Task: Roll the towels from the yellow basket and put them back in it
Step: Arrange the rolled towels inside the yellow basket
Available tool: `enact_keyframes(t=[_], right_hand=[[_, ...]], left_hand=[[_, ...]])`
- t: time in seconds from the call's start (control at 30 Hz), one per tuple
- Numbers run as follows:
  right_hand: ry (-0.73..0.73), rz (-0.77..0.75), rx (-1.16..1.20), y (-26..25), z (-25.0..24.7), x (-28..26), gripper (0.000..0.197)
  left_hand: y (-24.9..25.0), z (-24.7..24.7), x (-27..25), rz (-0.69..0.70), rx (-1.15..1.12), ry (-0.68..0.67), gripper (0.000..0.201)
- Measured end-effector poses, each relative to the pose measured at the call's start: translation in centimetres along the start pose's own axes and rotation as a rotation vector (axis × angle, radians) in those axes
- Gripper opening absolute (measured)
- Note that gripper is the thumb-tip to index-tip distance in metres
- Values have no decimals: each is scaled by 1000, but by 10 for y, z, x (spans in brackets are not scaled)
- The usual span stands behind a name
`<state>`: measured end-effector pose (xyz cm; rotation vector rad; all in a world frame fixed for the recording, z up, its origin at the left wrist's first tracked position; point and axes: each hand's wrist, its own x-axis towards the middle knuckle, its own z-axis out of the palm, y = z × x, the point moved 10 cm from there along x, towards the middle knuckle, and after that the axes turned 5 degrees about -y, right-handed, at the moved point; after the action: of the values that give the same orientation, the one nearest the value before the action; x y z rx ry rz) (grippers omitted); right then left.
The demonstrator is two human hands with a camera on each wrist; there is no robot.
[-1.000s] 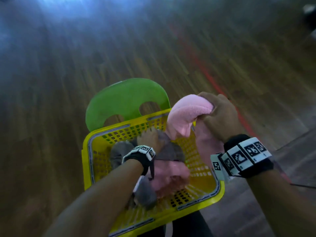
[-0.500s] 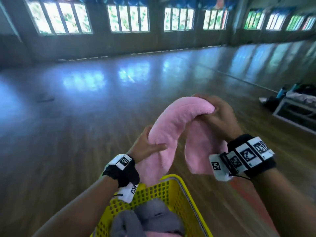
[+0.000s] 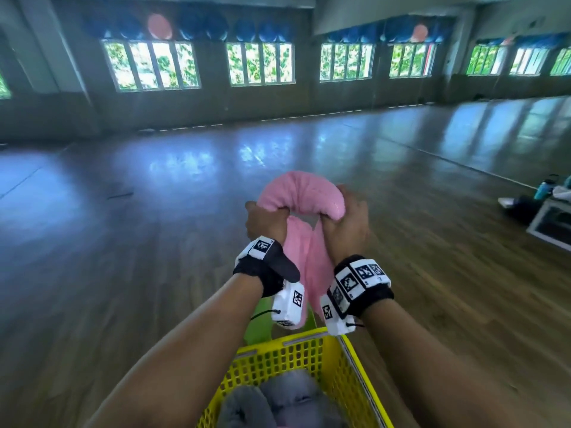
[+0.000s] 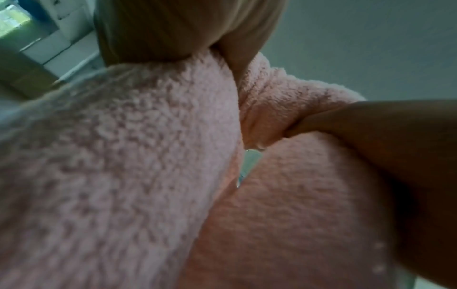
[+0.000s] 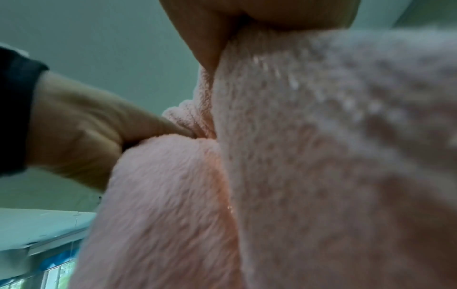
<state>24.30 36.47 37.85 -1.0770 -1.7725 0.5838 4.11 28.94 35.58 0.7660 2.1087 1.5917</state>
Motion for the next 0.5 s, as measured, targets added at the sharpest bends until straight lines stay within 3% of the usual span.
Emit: enact_keyframes(t=[0.13,0.27,0.33,0.43,0.5], right_hand=[[-72,82,114,2,24,-23,54],[-154,178,308,20,36,-30,70],[-166,181,343,25,33,-30,75],[-150,178,447,27,33,-31,69],[-174,135,479,18,37,-37,60]], left_hand=[[-8,6,-6,-40,-87,-93,56],[-8,24,-29,52,-163,-355,54],[-16,35,-39,108,-258,-523,63],[-34,50,-51,166,-362,-742,66],[-43,48,-59,192,-366,-713,63]])
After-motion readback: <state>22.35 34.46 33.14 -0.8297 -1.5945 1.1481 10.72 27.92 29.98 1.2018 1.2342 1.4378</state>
